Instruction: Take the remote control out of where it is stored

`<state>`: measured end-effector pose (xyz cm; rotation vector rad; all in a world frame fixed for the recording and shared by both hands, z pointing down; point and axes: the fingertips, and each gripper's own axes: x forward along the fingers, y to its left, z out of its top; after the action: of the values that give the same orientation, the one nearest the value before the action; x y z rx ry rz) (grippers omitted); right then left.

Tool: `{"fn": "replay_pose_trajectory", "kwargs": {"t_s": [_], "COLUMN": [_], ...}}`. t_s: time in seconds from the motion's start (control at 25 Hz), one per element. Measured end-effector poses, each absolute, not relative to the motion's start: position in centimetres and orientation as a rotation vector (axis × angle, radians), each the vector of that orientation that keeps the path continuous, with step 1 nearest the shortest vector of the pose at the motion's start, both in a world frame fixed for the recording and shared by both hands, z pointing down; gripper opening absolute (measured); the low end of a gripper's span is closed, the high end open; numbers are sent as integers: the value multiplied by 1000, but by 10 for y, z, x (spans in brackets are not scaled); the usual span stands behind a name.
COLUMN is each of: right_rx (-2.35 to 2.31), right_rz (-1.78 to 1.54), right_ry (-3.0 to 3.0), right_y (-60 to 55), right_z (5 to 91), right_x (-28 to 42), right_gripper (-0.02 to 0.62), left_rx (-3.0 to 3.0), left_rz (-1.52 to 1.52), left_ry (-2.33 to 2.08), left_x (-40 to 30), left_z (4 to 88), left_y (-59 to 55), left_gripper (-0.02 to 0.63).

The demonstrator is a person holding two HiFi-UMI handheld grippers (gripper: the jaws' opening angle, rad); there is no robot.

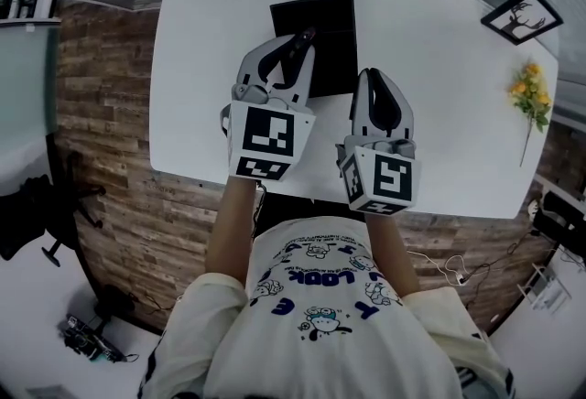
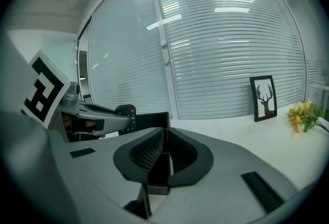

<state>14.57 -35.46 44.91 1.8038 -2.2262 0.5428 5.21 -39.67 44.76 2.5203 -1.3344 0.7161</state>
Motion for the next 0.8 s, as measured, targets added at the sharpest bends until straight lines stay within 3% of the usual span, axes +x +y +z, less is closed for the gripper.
{"fn": "replay_pose_trajectory", "kwargs": {"t_s": [0.8], "right_rx": [1833], "right_rz": [400], "right_ry": [-2335], "right_y": [-328], "right_z": [382], "right_x": [120], "right_gripper": [48], "left_rx": [2618], "left_rz": [348], "left_ry": [-1445], "left_x": [31], "left_z": [330], "left_y": [-371], "left_gripper": [67]}}
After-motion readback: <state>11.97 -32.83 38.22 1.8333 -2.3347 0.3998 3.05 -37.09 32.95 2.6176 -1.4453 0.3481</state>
